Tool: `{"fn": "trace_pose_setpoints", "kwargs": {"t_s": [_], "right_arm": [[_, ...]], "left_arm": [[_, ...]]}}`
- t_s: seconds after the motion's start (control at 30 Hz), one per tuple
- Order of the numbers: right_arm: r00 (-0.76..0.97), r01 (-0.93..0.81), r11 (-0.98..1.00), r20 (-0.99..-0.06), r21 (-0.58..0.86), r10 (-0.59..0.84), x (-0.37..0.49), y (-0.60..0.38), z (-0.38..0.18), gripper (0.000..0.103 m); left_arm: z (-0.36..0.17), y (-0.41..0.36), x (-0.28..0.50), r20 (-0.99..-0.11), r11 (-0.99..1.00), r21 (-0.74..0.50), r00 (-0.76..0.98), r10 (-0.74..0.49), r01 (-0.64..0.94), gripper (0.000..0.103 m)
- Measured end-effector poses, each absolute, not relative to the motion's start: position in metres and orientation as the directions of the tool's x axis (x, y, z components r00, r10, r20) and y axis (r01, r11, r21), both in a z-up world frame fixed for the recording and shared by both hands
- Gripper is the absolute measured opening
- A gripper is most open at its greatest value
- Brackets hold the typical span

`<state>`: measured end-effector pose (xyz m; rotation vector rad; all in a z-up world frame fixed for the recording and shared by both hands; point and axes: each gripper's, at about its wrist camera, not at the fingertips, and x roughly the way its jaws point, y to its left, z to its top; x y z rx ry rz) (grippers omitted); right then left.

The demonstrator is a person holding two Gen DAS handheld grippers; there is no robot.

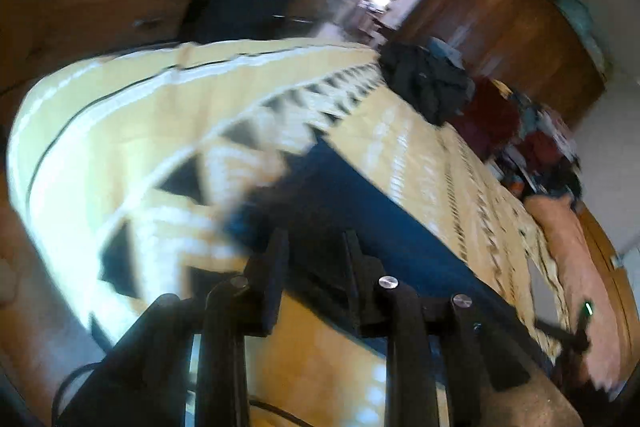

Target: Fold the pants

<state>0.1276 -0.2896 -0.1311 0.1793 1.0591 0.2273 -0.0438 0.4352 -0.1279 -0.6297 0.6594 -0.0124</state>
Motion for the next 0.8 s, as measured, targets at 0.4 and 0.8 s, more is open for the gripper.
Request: {"fn": "trace_pose_setpoints", "kwargs": {"t_s": [0.4,0.8], "right_arm": [[0.262,-0.200,0.889,-0.852,0.412,0.454,0.191,-0.264,-0.172,0.009],[0.455,-0.157,0.947,-0.831,0.279,0.320,0.191,-0.282,-0.160,0.018]], "left_arm": [[-0.113,0.330,-0.001,-0.582,0.831,-0.555,0.725,-0.367,-0.025,0.026],[-0.130,0.312,-0.006,-0.647,0.865,-0.500,0.680,-0.346,-0.036,0.028]]}}
